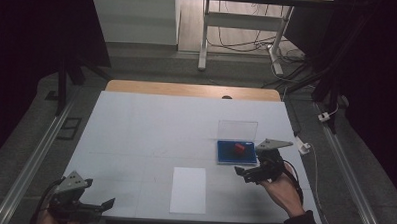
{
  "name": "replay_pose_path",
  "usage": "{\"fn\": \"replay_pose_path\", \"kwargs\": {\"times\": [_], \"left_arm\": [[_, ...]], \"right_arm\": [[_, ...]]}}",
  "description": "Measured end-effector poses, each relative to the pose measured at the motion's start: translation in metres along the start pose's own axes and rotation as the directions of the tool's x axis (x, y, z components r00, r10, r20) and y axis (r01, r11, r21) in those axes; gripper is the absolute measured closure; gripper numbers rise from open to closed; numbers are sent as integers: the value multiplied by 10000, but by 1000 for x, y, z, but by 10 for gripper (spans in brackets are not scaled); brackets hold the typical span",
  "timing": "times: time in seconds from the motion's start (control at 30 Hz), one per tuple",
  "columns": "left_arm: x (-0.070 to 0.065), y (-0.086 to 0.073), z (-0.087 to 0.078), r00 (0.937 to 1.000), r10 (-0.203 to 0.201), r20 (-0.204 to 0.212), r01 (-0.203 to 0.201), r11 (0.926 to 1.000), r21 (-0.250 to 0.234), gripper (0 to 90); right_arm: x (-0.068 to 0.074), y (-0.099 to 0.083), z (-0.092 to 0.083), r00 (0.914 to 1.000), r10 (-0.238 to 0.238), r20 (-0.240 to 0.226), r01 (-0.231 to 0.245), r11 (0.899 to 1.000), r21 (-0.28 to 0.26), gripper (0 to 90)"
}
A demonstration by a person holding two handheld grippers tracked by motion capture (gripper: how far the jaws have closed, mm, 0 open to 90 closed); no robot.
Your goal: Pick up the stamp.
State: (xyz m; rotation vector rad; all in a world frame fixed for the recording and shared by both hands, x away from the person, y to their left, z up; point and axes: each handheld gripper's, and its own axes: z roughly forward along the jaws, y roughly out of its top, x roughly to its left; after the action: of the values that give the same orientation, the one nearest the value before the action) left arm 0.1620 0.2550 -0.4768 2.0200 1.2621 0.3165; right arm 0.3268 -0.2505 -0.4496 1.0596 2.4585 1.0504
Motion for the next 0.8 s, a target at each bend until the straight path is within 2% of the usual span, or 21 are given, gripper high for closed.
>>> {"fn": "replay_pose_path", "kwargs": {"times": [0.33, 0.67, 0.8], "left_arm": [[0, 0, 0, 10000, 12, 26, -12, 10000, 7, 15], [1, 0, 0, 10000, -19, 49, 19, 10000, 21, 15], [1, 0, 0, 10000, -70, 70, 70, 10000, 29, 15]], "right_arm": [[-9, 9, 13, 9993, -329, 196, 324, 9992, 223, 0], [-27, 15, 35, 9993, -234, 281, 216, 9978, 626, 0], [-33, 17, 44, 9987, -351, 364, 319, 9958, 859, 0]]}}
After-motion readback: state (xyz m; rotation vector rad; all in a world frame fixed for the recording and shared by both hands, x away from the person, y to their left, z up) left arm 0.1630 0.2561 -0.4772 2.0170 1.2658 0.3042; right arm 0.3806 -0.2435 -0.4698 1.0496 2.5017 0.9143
